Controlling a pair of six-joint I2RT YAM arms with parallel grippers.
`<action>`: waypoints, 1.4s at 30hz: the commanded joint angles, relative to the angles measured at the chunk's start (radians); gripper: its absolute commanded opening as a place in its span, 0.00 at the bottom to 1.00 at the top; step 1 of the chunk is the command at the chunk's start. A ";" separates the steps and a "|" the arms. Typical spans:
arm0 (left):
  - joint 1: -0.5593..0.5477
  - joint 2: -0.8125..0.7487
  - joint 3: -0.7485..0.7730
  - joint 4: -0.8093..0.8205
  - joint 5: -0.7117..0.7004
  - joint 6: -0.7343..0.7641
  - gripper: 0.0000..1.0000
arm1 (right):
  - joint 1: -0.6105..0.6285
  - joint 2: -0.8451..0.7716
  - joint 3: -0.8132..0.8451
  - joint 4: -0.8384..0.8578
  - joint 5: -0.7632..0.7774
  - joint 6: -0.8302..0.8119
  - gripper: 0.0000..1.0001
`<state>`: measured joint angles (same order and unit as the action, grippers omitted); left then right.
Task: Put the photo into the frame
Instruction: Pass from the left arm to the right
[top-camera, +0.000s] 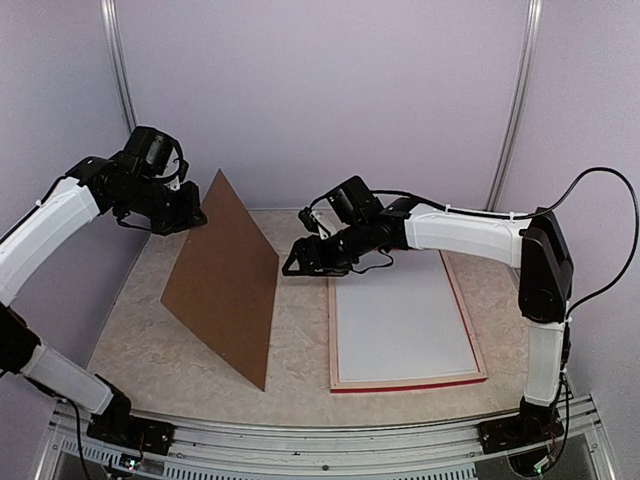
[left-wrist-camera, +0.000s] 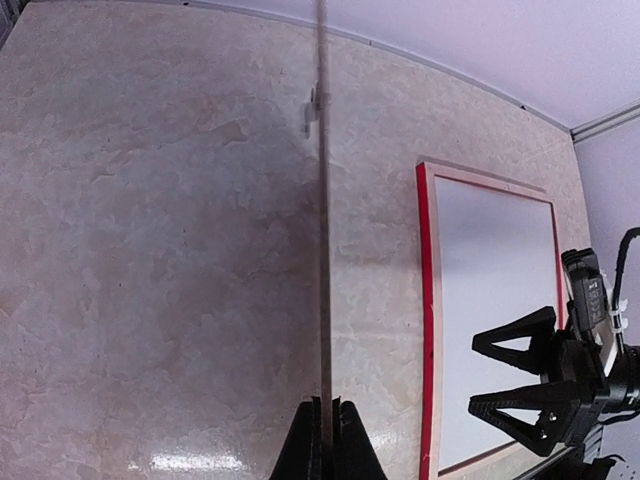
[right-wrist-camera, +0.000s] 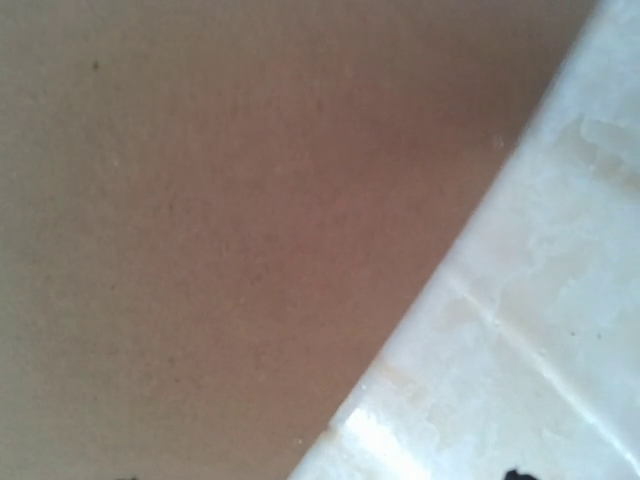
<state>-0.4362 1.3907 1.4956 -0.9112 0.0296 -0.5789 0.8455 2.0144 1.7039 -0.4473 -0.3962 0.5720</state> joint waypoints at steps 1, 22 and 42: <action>-0.022 0.015 0.011 0.024 0.011 0.018 0.01 | -0.010 -0.050 -0.035 0.031 0.009 0.014 0.77; -0.085 -0.036 -0.041 0.203 0.172 -0.093 0.56 | -0.049 -0.124 -0.065 0.039 -0.027 0.048 0.78; -0.275 0.042 -0.017 0.367 0.189 -0.120 0.59 | -0.094 -0.198 -0.059 0.220 -0.204 0.268 0.79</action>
<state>-0.6983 1.4258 1.4620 -0.6014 0.2001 -0.7094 0.7559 1.8751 1.6588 -0.3222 -0.5537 0.7712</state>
